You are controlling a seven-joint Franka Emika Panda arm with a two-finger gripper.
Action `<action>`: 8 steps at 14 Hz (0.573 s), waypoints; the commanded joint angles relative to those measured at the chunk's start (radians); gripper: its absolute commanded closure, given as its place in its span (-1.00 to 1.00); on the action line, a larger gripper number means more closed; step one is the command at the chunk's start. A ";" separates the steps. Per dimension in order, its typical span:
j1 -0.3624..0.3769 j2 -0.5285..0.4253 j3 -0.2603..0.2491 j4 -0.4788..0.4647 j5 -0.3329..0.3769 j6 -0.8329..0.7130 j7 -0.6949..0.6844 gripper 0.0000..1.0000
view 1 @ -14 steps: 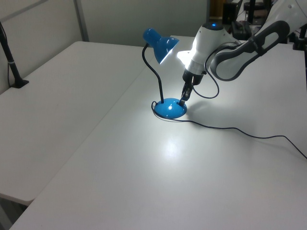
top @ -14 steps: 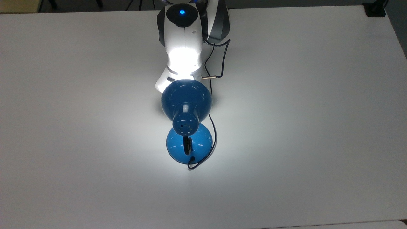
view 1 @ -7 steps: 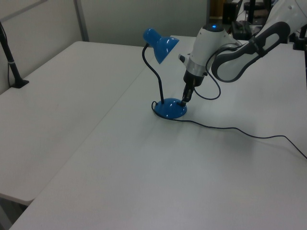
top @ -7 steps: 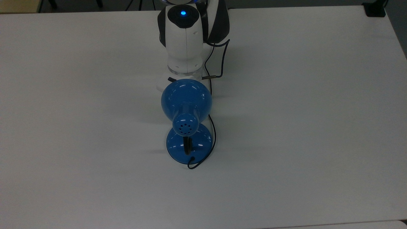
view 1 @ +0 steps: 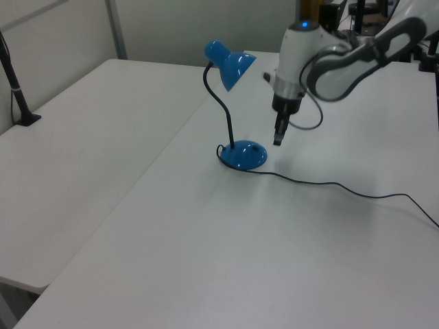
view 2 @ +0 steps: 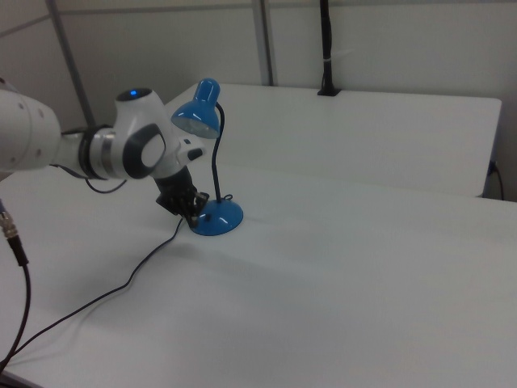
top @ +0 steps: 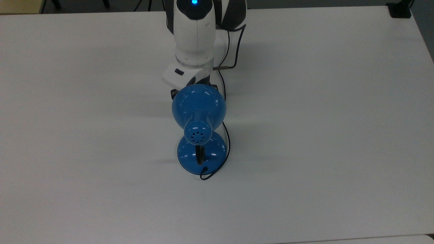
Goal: Turn off the lamp
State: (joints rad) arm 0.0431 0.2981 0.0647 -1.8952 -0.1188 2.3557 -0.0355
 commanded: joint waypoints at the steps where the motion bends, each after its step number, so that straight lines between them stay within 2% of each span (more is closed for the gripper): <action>1: 0.003 -0.179 -0.003 -0.018 0.002 -0.234 0.014 1.00; 6: 0.000 -0.263 -0.016 0.146 0.030 -0.603 0.008 0.99; 8: -0.002 -0.264 -0.020 0.237 0.031 -0.738 0.002 0.78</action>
State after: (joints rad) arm 0.0397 0.0334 0.0543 -1.7607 -0.1056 1.7712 -0.0296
